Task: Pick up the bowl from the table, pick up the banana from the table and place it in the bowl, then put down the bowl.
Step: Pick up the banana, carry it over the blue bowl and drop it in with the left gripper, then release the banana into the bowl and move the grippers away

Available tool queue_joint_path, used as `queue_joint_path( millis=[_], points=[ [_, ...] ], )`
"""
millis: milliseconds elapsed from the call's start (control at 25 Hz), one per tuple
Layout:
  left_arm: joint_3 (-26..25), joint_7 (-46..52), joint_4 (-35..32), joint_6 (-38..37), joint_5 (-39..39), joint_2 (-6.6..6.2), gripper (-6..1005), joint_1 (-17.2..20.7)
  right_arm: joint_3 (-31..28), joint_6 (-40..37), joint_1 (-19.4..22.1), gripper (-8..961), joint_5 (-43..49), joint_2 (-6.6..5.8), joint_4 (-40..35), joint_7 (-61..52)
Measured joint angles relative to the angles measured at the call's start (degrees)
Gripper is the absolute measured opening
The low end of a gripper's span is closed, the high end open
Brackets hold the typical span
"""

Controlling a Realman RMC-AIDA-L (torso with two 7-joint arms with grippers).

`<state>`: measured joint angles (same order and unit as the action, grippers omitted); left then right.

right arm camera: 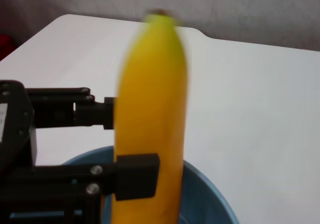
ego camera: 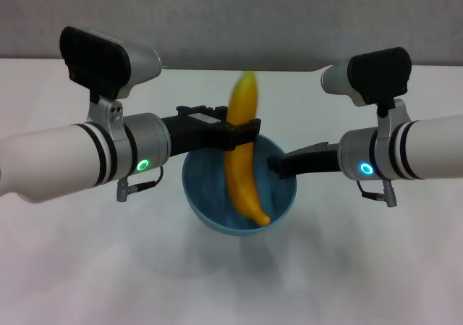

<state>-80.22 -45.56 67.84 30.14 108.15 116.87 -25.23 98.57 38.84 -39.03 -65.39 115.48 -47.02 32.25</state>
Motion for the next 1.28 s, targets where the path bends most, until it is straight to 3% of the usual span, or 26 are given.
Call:
queue_joint_path(
  millis=[200,400,560,760,1000,1080,1280],
  points=[
    [-0.06,-0.06,-0.03,0.01,-0.04,0.01,705,0.01,-0.18,0.01,0.13,62,0.00,0.00,0.01,0.00],
    [-2.83,-0.30,0.74,0.00,-0.04,-0.31,807,0.11,-0.34,0.02,0.37,63,0.08,-0.10,0.63,0.00],
    [-7.60,-1.44,0.76,0.96,-0.54,-0.42,829,0.37,-0.37,0.02,0.16,63,0.14,-0.16,1.51,0.00],
    [-8.75,-3.40,0.78,1.93,-1.36,-0.47,839,0.80,-1.02,0.02,0.32,65,0.50,-0.23,1.79,0.00],
    [-13.86,-5.82,0.26,2.07,-1.34,-0.50,837,1.70,-2.07,0.01,-0.02,66,0.63,-0.26,2.63,0.23],
    [-16.86,-7.90,-1.29,1.31,-1.19,-0.49,837,2.03,-2.27,-0.03,-0.41,66,0.70,-0.28,3.01,0.30],
    [-18.99,-12.03,-5.28,-1.87,-1.12,-0.52,835,1.93,-2.33,0.33,-3.05,67,0.79,-0.35,5.95,0.15]
  ],
)
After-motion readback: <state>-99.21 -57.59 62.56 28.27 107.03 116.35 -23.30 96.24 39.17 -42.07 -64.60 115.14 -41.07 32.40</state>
